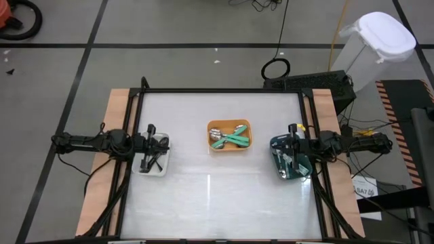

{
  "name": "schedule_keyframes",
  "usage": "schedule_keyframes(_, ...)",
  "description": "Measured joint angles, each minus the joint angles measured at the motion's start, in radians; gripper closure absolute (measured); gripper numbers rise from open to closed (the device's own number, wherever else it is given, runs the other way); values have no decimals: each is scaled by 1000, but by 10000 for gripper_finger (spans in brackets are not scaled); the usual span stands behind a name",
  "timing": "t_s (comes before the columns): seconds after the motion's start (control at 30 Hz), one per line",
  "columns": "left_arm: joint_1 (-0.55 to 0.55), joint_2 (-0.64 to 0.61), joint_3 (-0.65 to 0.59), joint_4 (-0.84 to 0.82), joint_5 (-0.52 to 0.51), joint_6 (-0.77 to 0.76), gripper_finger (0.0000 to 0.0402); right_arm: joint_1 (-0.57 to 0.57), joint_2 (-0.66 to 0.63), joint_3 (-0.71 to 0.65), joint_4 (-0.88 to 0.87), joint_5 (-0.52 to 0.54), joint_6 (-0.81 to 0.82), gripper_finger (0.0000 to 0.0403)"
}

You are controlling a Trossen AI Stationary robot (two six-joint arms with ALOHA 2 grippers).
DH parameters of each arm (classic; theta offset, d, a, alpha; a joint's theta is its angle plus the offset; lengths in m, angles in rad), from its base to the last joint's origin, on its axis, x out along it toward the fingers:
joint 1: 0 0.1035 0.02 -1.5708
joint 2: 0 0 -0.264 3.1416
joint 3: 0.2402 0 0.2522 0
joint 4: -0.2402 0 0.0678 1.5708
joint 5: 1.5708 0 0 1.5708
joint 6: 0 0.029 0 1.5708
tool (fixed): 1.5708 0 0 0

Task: Sort silverware by color (type)
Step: Return to Home Position

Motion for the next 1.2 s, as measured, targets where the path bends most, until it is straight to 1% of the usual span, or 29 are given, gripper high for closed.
schedule_keyframes(0.8, 0, 0, 0, 0, 0, 1, 401, 1, 0, 0, -13, 1, -6, 403)
schedule_keyframes(1.2, 0, 0, 0, -1, 0, 1, 401, 1, 0, 0, -12, 2, -6, 395)
